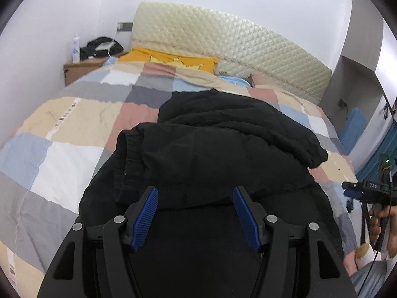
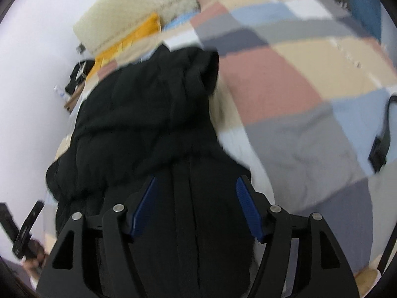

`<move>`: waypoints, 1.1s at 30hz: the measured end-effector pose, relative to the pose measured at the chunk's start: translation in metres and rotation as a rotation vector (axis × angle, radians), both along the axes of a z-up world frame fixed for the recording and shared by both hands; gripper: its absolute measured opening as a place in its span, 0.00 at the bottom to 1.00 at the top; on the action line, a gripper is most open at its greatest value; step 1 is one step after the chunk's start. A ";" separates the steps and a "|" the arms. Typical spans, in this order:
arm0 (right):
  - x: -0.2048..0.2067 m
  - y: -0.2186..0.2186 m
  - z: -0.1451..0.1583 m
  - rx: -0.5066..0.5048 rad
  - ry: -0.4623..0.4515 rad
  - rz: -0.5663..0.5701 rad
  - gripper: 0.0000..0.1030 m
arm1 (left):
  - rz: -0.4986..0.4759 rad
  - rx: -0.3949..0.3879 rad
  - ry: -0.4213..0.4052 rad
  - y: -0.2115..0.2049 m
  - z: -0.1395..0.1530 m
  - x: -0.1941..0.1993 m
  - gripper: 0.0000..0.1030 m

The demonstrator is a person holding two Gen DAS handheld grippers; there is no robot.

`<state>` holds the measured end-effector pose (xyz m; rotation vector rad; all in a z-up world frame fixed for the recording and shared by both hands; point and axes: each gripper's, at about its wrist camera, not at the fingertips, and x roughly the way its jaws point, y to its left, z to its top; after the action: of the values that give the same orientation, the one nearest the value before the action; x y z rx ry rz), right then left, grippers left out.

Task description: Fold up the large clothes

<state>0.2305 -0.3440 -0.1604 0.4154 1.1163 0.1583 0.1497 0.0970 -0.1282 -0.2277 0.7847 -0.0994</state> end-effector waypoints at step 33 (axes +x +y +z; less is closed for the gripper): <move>-0.011 0.028 -0.111 0.243 0.384 0.452 1.00 | -0.060 -0.620 0.539 0.182 -0.138 0.002 0.79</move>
<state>0.2197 -0.3155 -0.2711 0.4130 1.5686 0.6374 0.1515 0.2793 -0.2657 -0.8424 1.2852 -0.3484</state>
